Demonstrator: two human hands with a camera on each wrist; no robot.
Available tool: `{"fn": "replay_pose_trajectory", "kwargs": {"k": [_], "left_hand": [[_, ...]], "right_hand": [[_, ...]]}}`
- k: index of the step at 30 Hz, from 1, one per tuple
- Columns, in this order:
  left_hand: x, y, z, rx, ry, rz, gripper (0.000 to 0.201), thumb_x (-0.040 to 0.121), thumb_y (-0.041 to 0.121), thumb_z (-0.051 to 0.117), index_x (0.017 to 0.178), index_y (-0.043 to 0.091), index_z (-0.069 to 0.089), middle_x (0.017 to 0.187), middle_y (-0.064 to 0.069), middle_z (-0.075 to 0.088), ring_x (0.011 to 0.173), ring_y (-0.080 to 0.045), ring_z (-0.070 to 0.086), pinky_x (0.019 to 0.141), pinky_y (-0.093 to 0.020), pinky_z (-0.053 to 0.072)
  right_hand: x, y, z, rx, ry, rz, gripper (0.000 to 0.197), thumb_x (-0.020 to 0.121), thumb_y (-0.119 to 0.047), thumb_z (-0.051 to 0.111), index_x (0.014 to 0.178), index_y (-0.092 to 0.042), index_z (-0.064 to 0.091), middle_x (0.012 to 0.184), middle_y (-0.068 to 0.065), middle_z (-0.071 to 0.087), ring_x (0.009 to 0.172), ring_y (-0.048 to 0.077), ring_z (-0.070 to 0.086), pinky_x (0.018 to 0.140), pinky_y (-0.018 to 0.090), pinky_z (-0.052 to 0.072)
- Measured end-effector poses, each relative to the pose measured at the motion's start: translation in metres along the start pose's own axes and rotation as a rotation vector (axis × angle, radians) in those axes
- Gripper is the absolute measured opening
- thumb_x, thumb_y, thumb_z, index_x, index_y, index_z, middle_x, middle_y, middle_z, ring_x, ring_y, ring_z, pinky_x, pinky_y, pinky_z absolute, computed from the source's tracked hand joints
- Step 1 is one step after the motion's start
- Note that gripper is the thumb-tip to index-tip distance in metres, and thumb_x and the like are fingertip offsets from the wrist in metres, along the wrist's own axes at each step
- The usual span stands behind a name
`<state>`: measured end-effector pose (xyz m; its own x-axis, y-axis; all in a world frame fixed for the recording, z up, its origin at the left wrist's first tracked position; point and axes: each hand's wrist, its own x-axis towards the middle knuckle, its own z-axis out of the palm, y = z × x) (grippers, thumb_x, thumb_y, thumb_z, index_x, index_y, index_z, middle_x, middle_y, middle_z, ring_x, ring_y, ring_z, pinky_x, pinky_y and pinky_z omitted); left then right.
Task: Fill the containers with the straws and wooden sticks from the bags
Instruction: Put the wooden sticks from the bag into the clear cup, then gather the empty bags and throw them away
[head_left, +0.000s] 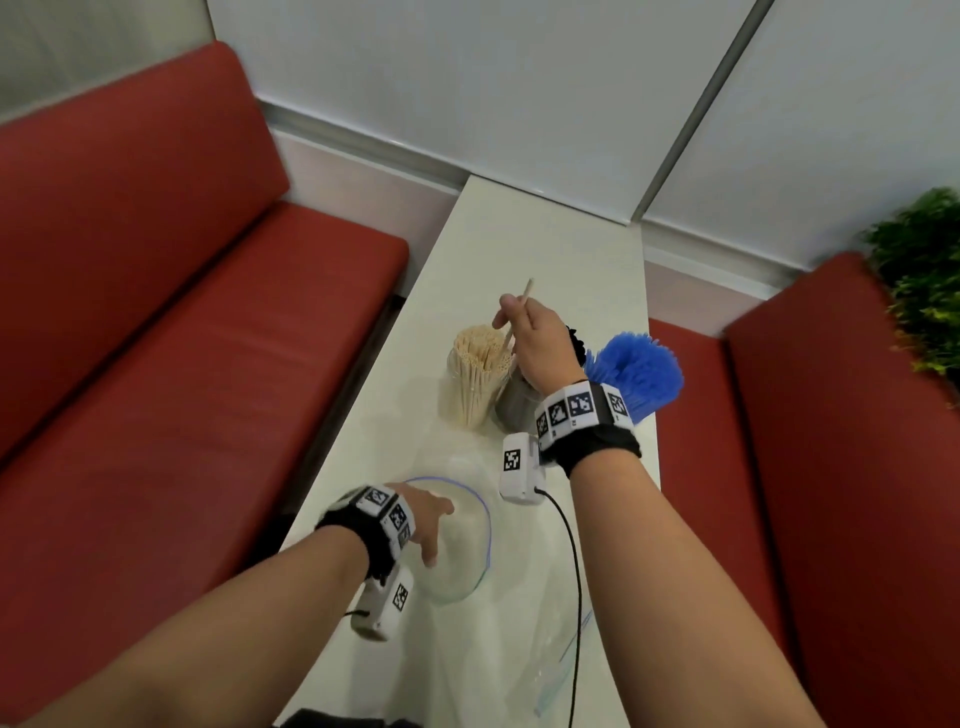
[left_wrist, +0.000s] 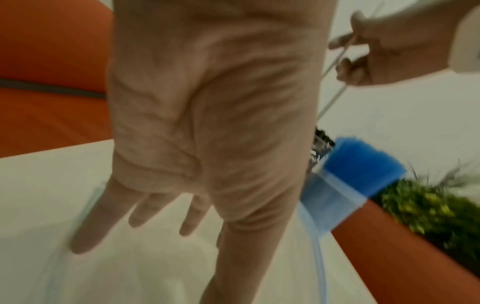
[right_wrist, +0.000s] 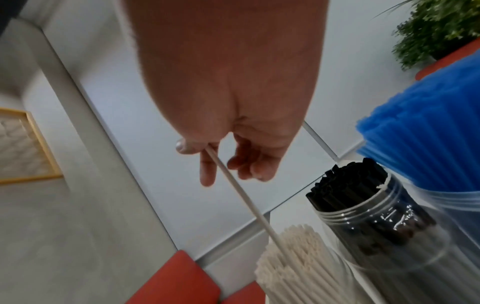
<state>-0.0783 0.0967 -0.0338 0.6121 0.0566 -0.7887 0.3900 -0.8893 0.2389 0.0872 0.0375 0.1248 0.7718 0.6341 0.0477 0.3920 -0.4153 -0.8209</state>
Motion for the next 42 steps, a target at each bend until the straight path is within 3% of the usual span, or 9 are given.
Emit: {"fn": "replay_pose_trajectory", "kwargs": {"k": [7,17,22,26,29,32,35,38,42], "left_hand": [[0.027,-0.006,0.047,0.108,-0.074,-0.086,0.129,0.059,0.046,0.088,0.150,0.046,-0.004,0.161,-0.009,-0.014,0.143,-0.052,0.009,0.109,-0.063,0.029],[0.038,-0.010,0.058,0.186,-0.007,-0.116,0.137,0.054,0.055,0.088,0.145,0.051,-0.015,0.159,-0.008,-0.025,0.142,-0.055,0.000,0.108,-0.067,0.025],[0.041,-0.005,0.055,0.219,-0.038,-0.128,0.137,0.054,0.055,0.089,0.147,0.048,-0.012,0.159,-0.013,-0.024,0.141,-0.057,0.007,0.104,-0.070,0.029],[0.042,0.002,0.060,0.181,0.019,-0.152,0.117,0.065,0.055,0.081,0.149,0.040,0.001,0.158,-0.019,-0.019,0.137,-0.064,0.001,0.109,-0.070,0.019],[0.032,0.005,0.060,0.087,0.116,-0.147,0.064,0.096,0.040,0.049,0.149,0.029,0.016,0.158,-0.024,-0.003,0.133,-0.061,0.023,0.107,-0.065,0.028],[0.020,0.000,0.054,0.063,0.164,-0.233,0.057,0.101,0.025,0.033,0.154,0.019,0.011,0.153,-0.025,0.022,0.133,-0.044,0.038,0.109,-0.048,0.035],[0.005,-0.004,0.026,-0.161,0.213,-0.153,0.049,0.095,0.017,0.045,0.142,0.006,0.043,0.135,-0.015,0.053,0.121,-0.032,0.055,0.099,-0.034,0.044],[-0.019,-0.002,-0.024,-0.558,0.042,0.009,0.018,0.077,0.005,0.055,0.089,0.004,0.068,0.094,-0.011,0.067,0.085,-0.028,0.064,0.079,-0.035,0.051],[-0.042,-0.010,-0.065,-1.502,-0.005,0.230,0.037,0.085,0.007,0.050,0.113,-0.012,0.064,0.113,-0.028,0.066,0.100,-0.035,0.067,0.088,-0.040,0.053]], "right_hand": [[0.016,0.024,0.029,0.034,0.066,0.121,0.039,0.105,-0.035,0.050,0.087,-0.004,0.064,0.075,0.007,0.061,0.069,0.020,0.056,0.072,0.035,0.046],[0.034,0.023,0.035,0.060,0.176,0.086,0.038,0.105,-0.039,0.048,0.083,-0.010,0.059,0.073,0.008,0.062,0.062,0.021,0.058,0.068,0.039,0.051],[0.031,0.041,0.045,0.020,0.056,0.186,0.028,0.104,-0.027,0.054,0.108,-0.004,0.071,0.096,0.006,0.069,0.084,0.017,0.064,0.089,0.044,0.057],[0.020,0.051,0.052,-0.066,-0.025,0.233,0.049,0.098,-0.028,0.066,0.143,-0.014,0.053,0.122,0.012,0.063,0.120,0.030,0.059,0.104,0.047,0.048],[0.012,0.051,0.051,-0.017,0.155,0.124,0.056,0.095,-0.034,0.067,0.145,-0.020,0.045,0.116,0.006,0.057,0.111,0.024,0.058,0.094,0.035,0.047],[-0.003,0.055,0.047,0.074,0.221,0.032,0.036,0.099,-0.029,0.061,0.133,-0.022,0.056,0.100,0.001,0.061,0.088,0.013,0.059,0.077,0.024,0.046],[-0.024,0.073,0.041,0.140,0.038,0.070,0.021,0.103,-0.023,0.054,0.112,-0.014,0.070,0.085,-0.004,0.065,0.075,0.010,0.060,0.068,0.021,0.046],[-0.053,0.096,0.033,0.100,-0.212,0.200,0.039,0.106,-0.039,0.047,0.119,-0.008,0.068,0.101,0.004,0.069,0.093,0.018,0.061,0.087,0.036,0.049],[-0.088,0.119,0.022,0.006,-0.251,0.383,0.090,0.089,-0.073,0.047,0.155,-0.016,0.030,0.158,0.013,0.037,0.142,0.026,0.040,0.111,0.037,0.033]]}}
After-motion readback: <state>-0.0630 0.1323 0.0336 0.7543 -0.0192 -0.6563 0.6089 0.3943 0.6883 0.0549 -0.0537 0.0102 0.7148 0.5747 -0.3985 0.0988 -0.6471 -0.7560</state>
